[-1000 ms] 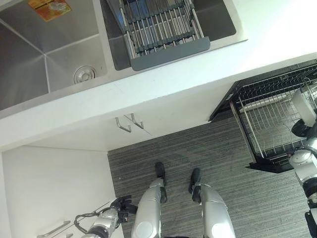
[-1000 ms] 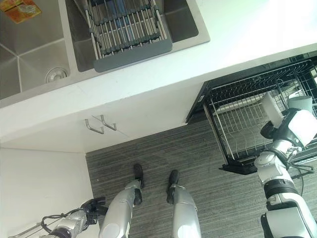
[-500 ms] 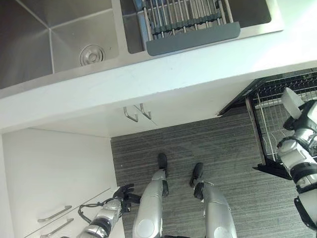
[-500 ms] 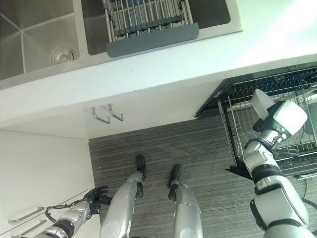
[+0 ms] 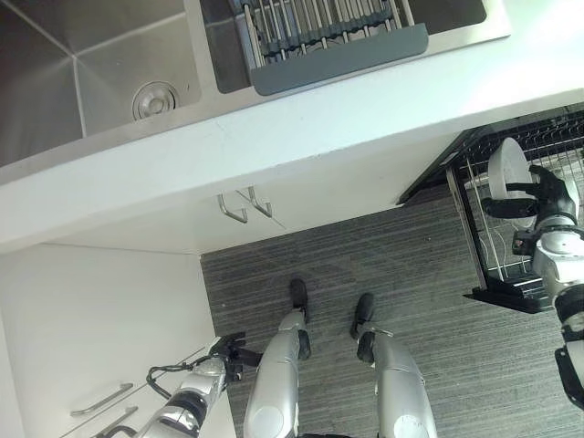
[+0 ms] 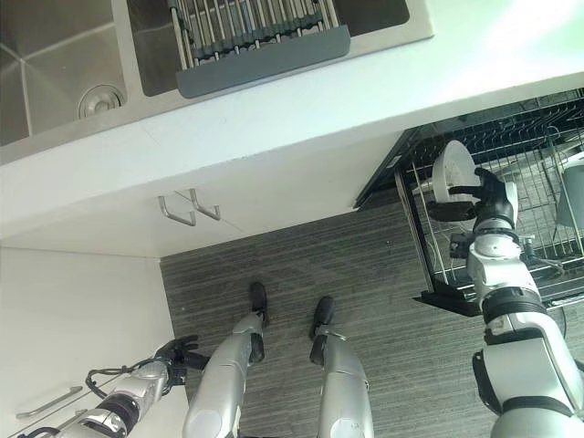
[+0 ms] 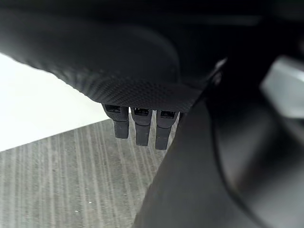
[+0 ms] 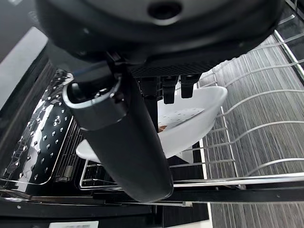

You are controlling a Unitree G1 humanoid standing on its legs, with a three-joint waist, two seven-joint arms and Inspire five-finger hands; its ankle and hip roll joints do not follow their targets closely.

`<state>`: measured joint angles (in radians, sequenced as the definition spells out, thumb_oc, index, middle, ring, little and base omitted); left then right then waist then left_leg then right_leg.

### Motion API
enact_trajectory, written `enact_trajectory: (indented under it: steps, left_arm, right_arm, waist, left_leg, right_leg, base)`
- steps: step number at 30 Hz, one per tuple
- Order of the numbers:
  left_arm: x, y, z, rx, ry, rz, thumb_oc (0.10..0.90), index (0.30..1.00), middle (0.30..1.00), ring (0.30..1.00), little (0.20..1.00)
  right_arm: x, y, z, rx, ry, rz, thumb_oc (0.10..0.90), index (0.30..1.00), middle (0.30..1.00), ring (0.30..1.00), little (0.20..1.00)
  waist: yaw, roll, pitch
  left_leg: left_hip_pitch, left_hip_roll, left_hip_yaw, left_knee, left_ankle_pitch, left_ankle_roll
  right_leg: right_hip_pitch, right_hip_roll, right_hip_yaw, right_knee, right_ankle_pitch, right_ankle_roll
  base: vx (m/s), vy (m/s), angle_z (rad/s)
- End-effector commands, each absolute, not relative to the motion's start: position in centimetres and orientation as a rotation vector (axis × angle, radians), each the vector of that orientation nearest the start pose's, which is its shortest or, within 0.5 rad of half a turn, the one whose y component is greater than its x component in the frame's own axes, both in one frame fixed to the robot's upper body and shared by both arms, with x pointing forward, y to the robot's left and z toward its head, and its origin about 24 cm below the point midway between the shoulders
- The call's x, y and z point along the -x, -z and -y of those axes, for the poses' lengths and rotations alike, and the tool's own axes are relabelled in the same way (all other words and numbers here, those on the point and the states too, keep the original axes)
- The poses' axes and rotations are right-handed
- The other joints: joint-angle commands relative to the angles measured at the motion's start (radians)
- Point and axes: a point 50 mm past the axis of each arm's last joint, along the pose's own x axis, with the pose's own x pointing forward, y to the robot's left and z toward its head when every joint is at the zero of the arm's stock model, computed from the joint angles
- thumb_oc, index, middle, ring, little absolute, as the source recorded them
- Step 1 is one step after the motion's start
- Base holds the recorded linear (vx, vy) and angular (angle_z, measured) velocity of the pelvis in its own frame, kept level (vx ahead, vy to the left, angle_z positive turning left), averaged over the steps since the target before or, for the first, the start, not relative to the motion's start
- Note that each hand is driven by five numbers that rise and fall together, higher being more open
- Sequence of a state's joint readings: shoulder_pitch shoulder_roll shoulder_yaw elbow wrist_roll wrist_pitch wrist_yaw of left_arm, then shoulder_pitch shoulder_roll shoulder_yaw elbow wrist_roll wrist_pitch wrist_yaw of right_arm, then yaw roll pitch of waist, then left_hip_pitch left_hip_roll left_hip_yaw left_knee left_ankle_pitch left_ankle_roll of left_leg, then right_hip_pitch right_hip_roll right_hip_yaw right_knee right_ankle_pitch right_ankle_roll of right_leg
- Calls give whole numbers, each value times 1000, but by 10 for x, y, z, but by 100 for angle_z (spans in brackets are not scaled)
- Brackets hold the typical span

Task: Place the dishes in the dishwasher.

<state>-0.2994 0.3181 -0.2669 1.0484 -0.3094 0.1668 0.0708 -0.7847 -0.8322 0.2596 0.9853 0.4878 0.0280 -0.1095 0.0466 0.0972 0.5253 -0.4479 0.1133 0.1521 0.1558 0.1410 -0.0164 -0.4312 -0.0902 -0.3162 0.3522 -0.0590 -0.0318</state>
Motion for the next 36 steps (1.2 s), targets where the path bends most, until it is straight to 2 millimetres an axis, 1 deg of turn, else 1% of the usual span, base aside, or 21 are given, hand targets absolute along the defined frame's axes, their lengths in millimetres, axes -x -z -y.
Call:
enact_trajectory:
  steps: [1, 2, 4, 5, 8, 10, 11, 12, 16, 19, 22, 26, 28, 29, 30, 31, 35, 36]
  left_arm:
    - [-210, 108, -246, -215, -133, -987, 800, 900, 900, 900, 900]
    - [-209, 108, -247, -214, -135, -988, 800, 900, 900, 900, 900]
    - [-208, 108, -250, -210, -140, -990, 800, 900, 900, 900, 900]
    - [-209, 107, -252, -209, -147, -989, 800, 900, 900, 900, 900]
    - [-205, 108, -255, -192, -169, -994, 800, 900, 900, 900, 900]
    - [-203, 108, -256, -186, -180, -996, 800, 900, 900, 900, 900]
    - [-202, 109, -256, -181, -190, -996, 800, 900, 900, 900, 900]
    - [-200, 109, -257, -164, -211, -997, 800, 900, 900, 900, 900]
    - [-197, 111, -256, -149, -229, -997, 800, 900, 900, 900, 900]
    - [-196, 111, -256, -131, -250, -992, 800, 900, 900, 900, 900]
    - [-192, 112, -256, -121, -265, -995, 800, 900, 900, 900, 900]
    - [-187, 115, -254, -100, -279, -1005, 800, 900, 900, 900, 900]
    - [-184, 118, -251, -77, -287, -1014, 800, 900, 900, 900, 900]
    - [-180, 121, -248, -56, -294, -1020, 800, 900, 900, 900, 900]
    - [-177, 123, -247, -49, -296, -1024, 800, 900, 900, 900, 900]
    - [-172, 126, -244, -32, -299, -1034, 800, 900, 900, 900, 900]
    - [-160, 133, -239, -7, -299, -1055, 800, 900, 900, 900, 900]
    - [-158, 135, -238, -3, -299, -1060, 800, 900, 900, 900, 900]
  right_arm:
    - [-357, -145, 332, 358, 328, -100, 800, 900, 900, 900, 900]
    - [-357, -149, 334, 340, 328, -78, 800, 900, 900, 900, 900]
    - [-358, -160, 333, 373, 318, -27, 800, 900, 900, 900, 900]
    - [-357, -167, 332, 428, 328, -6, 800, 900, 900, 900, 900]
    - [-351, -173, 335, 491, 363, 10, 800, 900, 900, 900, 900]
    - [-346, -175, 336, 528, 379, 15, 800, 900, 900, 900, 900]
    - [-342, -175, 337, 556, 416, 3, 800, 900, 900, 900, 900]
    - [-331, -173, 340, 600, 468, -15, 800, 900, 900, 900, 900]
    - [-320, -165, 342, 652, 506, -52, 800, 900, 900, 900, 900]
    - [-308, -165, 346, 673, 571, -37, 800, 900, 900, 900, 900]
    - [-300, -168, 344, 657, 598, 11, 800, 900, 900, 900, 900]
    - [-290, -180, 336, 639, 653, 118, 800, 900, 900, 900, 900]
    - [-282, -187, 333, 623, 698, 180, 800, 900, 900, 900, 900]
    - [-274, -193, 330, 577, 725, 259, 800, 900, 900, 900, 900]
    - [-270, -195, 328, 558, 735, 294, 800, 900, 900, 900, 900]
    - [-261, -205, 324, 519, 750, 403, 800, 900, 900, 900, 900]
    - [-241, -223, 313, 436, 755, 622, 800, 900, 900, 900, 900]
    - [-238, -226, 312, 429, 754, 646, 800, 900, 900, 900, 900]
  waist:
    - [10, -27, -22]
    - [9, -28, -22]
    - [7, -32, -21]
    - [3, -36, -21]
    - [-10, -46, -19]
    - [-21, -52, -18]
    - [-31, -56, -16]
    - [-53, -65, -13]
    - [-75, -73, -10]
    - [-95, -80, -6]
    - [-112, -83, -5]
    - [-137, -85, -9]
    - [-152, -85, -13]
    - [-165, -85, -17]
    - [-171, -85, -20]
    - [-186, -84, -25]
    - [-209, -79, -41]
    - [-213, -79, -44]
  left_leg:
    - [6, -3, 9, 144, -263, -34]
    - [11, -3, 8, 144, -264, -33]
    - [19, -2, 11, 144, -265, -32]
    - [23, -1, 12, 144, -264, -31]
    - [33, 1, 16, 144, -264, -28]
    - [38, 3, 19, 144, -265, -27]
    - [42, 5, 23, 144, -265, -25]
    - [49, 9, 31, 144, -268, -22]
    - [54, 14, 41, 144, -271, -19]
    - [59, 19, 51, 144, -269, -16]
    - [64, 22, 59, 144, -272, -15]
    - [73, 27, 70, 144, -278, -15]
    - [82, 30, 77, 144, -285, -17]
    - [91, 33, 85, 144, -289, -17]
    - [97, 35, 89, 144, -293, -17]
    - [111, 37, 96, 144, -299, -18]
    - [137, 40, 110, 144, -314, -20]
    - [142, 40, 112, 144, -316, -20]
  right_leg:
    - [45, -8, 62, -15, -97, 117]
    - [49, -7, 62, -14, -97, 117]
    - [54, -9, 61, -11, -97, 120]
    - [55, -9, 63, -7, -98, 121]
    - [60, -8, 67, -1, -99, 121]
    - [61, -6, 72, -1, -97, 121]
    - [61, -5, 75, 2, -97, 122]
    - [61, 0, 88, 3, -97, 121]
    - [61, 6, 103, -2, -97, 118]
    - [59, 9, 114, 3, -99, 114]
    - [60, 14, 125, 4, -103, 110]
    - [61, 22, 143, -5, -102, 110]
    - [68, 25, 154, -13, -103, 110]
    - [73, 27, 163, -18, -103, 108]
    - [77, 29, 168, -22, -103, 108]
    - [86, 30, 176, -32, -102, 108]
    - [108, 28, 191, -52, -99, 111]
    - [111, 27, 193, -52, -101, 111]
  base:
    - [0, 0, 0]
    - [0, 0, 0]
    - [0, 0, 0]
    - [0, 0, 0]
    - [0, 0, 0]
    - [0, 0, 0]
    - [-13, 20, -4]
    - [-18, 21, -6]
    - [-24, 15, -8]
    - [-23, 5, -16]
    - [-3, 10, -9]
    - [-4, 35, -14]
    - [20, 75, -8]
    - [27, 87, -14]
    - [40, 118, -24]
    - [36, 98, -21]
    - [34, 82, -15]
    - [43, 73, -8]
